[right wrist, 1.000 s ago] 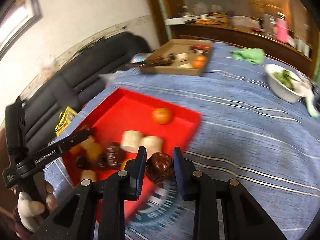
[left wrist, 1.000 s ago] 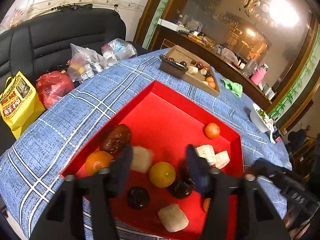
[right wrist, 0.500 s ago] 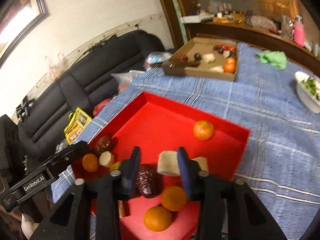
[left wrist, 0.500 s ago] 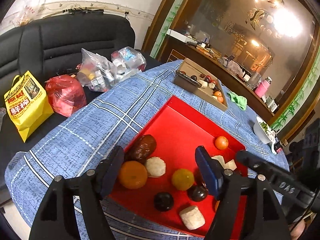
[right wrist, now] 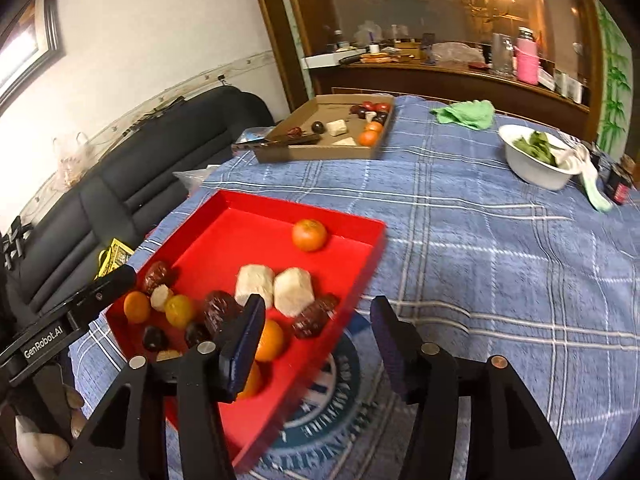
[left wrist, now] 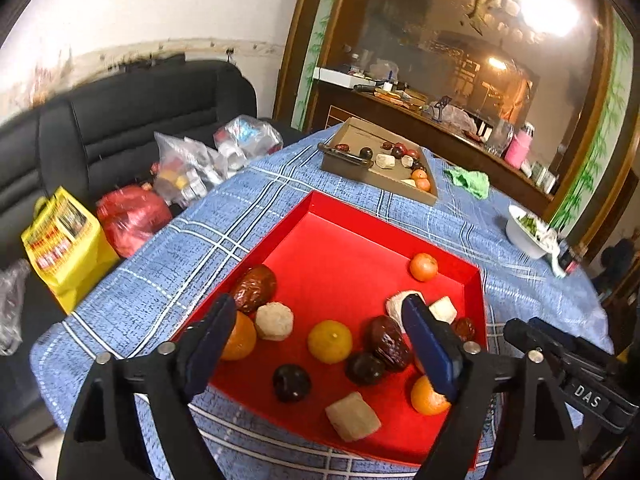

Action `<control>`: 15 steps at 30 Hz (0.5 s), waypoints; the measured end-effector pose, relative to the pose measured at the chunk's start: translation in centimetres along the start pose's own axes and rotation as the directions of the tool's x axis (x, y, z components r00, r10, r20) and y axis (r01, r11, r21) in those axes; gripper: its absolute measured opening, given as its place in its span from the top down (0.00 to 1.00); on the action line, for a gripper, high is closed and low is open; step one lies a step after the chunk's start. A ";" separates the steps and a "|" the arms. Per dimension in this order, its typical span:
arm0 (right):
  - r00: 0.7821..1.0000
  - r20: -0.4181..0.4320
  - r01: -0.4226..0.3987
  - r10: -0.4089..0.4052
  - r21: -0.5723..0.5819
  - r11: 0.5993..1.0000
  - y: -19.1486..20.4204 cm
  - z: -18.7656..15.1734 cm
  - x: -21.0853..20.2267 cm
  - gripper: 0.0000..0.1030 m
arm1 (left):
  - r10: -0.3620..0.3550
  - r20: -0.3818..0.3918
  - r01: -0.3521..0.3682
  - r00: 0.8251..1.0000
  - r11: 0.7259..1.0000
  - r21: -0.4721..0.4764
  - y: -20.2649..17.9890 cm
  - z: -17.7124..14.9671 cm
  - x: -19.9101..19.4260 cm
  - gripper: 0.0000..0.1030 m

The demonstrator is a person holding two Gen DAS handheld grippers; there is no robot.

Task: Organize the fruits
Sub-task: 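Withdraw both open tools from the red tray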

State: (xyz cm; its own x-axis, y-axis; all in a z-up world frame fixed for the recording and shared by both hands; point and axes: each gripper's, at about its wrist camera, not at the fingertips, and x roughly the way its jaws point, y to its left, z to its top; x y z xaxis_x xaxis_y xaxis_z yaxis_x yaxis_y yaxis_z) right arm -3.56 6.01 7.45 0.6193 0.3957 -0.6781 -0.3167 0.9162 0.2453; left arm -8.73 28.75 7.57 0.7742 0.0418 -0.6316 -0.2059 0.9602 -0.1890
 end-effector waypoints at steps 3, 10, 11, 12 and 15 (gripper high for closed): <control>0.999 0.021 0.027 -0.027 -0.008 1.000 -0.3 -0.9 -1.1 0.35 | 0.067 0.022 -0.068 0.998 0.996 0.055 -1.9 -0.5 -0.8 0.11; 0.997 0.050 0.052 -0.051 -0.018 0.999 -1.1 -2.8 -3.5 0.29 | 0.089 0.039 -0.093 0.995 0.987 0.129 -5.6 -1.4 -2.0 0.08; 0.997 0.055 0.055 -0.054 -0.016 0.998 -1.3 -3.1 -3.9 0.28 | 0.089 0.037 -0.094 0.995 0.985 0.142 -6.1 -1.6 -2.0 0.08; 0.997 0.057 0.056 -0.055 -0.015 0.998 -1.5 -3.2 -4.1 0.27 | 0.088 0.035 -0.093 0.995 0.984 0.151 -6.5 -1.7 -2.1 0.08; 0.996 0.065 0.057 -0.057 0.003 0.998 -2.3 -3.6 -4.7 0.27 | 0.087 0.032 -0.091 0.996 0.980 0.178 -7.6 -2.0 -2.3 0.08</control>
State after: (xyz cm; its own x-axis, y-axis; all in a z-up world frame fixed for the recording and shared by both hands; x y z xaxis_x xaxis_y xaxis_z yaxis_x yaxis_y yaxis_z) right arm -8.34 1.81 7.55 0.6817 0.3462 -0.6445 -0.2788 0.9374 0.2087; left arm -10.11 20.80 8.96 0.7720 0.1341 -0.6214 -0.1664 0.9860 0.0061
